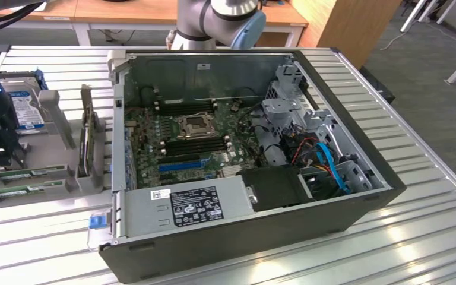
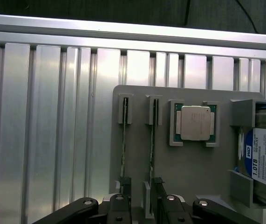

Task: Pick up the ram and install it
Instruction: 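Pick up the ram and move it above insertion slot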

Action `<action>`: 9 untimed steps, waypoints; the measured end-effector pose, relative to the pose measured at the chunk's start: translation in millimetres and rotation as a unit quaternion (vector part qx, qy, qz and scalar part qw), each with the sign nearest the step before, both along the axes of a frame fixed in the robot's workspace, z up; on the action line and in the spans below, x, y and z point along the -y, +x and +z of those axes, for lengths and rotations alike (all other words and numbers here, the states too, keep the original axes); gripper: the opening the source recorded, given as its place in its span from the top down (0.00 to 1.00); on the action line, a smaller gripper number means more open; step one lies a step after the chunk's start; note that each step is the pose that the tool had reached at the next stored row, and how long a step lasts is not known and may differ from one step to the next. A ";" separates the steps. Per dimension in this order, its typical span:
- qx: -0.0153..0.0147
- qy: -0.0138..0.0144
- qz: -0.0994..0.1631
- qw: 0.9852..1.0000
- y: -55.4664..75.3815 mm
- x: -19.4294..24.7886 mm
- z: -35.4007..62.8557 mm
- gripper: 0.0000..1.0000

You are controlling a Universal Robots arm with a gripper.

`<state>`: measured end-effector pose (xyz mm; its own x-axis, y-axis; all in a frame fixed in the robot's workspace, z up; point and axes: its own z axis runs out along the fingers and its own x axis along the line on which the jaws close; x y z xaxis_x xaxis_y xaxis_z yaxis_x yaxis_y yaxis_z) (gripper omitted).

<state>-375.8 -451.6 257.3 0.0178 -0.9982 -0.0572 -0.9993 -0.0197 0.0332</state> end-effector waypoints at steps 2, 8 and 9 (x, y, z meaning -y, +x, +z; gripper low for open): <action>0.000 0.000 0.000 1.000 0.0 0.0 0.0 0.69; 0.000 0.000 0.000 1.000 0.0 0.0 -2.7 0.69; 0.000 0.000 0.000 1.000 0.0 0.0 -3.1 0.69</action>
<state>-375.8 -451.7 254.2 0.0178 -0.9982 -0.0571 -0.9992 -0.0197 0.0334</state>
